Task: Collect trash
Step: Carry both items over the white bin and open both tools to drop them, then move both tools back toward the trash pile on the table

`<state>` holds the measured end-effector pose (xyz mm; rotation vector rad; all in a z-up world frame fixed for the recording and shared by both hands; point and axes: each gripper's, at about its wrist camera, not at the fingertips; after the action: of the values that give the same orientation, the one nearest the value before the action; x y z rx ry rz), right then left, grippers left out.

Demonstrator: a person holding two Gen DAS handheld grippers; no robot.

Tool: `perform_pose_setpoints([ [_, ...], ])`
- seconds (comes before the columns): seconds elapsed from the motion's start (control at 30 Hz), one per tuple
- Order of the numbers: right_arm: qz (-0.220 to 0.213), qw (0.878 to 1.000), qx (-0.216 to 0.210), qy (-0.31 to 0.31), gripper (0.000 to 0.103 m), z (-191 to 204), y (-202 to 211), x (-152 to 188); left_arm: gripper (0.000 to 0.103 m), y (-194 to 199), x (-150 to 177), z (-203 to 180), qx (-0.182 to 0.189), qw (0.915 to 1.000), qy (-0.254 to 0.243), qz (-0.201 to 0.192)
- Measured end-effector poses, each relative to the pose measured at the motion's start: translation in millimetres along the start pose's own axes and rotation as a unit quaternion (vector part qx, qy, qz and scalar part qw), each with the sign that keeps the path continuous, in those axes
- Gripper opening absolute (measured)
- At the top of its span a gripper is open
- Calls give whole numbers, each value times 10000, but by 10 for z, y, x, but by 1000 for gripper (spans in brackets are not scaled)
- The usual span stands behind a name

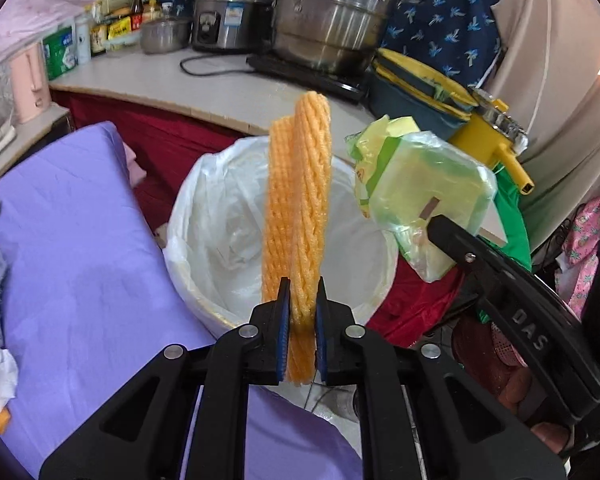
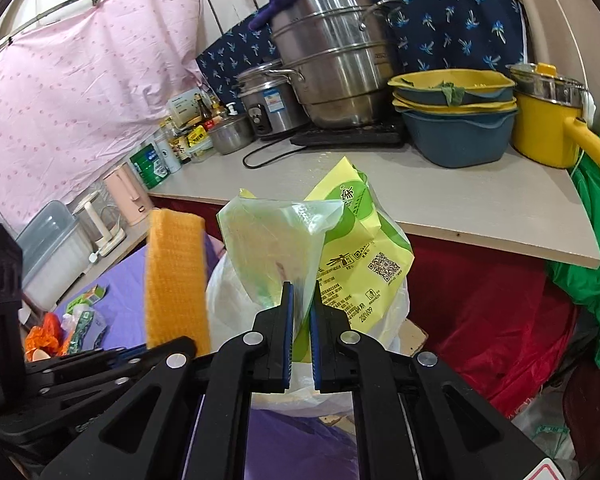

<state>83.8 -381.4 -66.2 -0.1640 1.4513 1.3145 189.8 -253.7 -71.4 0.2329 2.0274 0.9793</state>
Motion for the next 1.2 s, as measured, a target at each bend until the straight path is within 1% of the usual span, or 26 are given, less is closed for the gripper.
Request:
perform_pose_setpoints([
  [0.13,172,9998,-75,-31,8,-7,-179,14,11,-261,-27,84,-70,9998,24,192],
  [0.17,193,9998,-81,2,9,19,-223,16,15,-296,-25,104,-93,9997,21,203],
  [0.2,207,9997,-88,29,11,43,-246,20,21,-317,-21,127,-116,9997,20,211],
  [0.23,233,9996,-123,66,14,76,-286,21,43,-333,-18,155,-143,9996,36,236],
  [0.27,240,9995,-154,111,15,117,-322,22,63,-329,-10,187,-135,9997,78,213],
  [0.3,217,9996,-158,131,17,141,-338,23,66,-302,-1,217,-180,9997,101,137],
  [0.33,217,9995,-176,130,21,155,-347,20,66,-290,-7,248,-249,9996,91,64],
  [0.37,234,9994,-195,141,29,180,-357,12,68,-253,-2,281,-300,9995,72,-4],
  [0.4,200,9995,-201,143,35,207,-353,0,68,-229,-4,303,-317,9995,86,-23],
  [0.57,29,9996,-207,163,38,280,-254,-58,69,-41,-22,469,-604,9974,293,-262],
  [0.67,-77,9997,-179,159,45,322,-139,-74,69,106,-17,534,-803,9951,397,-411],
  [0.83,-321,9987,-86,375,55,459,85,-71,69,375,74,621,-1206,9893,520,-640],
  [1.0,-361,9977,-138,562,58,650,248,-17,69,712,233,750,-1532,9814,782,-858],
  [1.1,-335,9972,-236,633,58,749,309,39,69,898,322,848,-1772,9750,947,-952],
  [1.2,-332,9959,-287,795,60,933,395,134,69,1099,441,975,-2045,9670,1130,-1016],
])
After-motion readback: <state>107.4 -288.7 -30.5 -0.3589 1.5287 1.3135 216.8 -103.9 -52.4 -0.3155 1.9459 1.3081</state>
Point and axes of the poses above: each gripper's, at about its wrist camera, not at the fingertips, and y roughly against the way its jaws point, z to its left, x to its underside, and after that the axes turned 8 degrees about x, right-handed
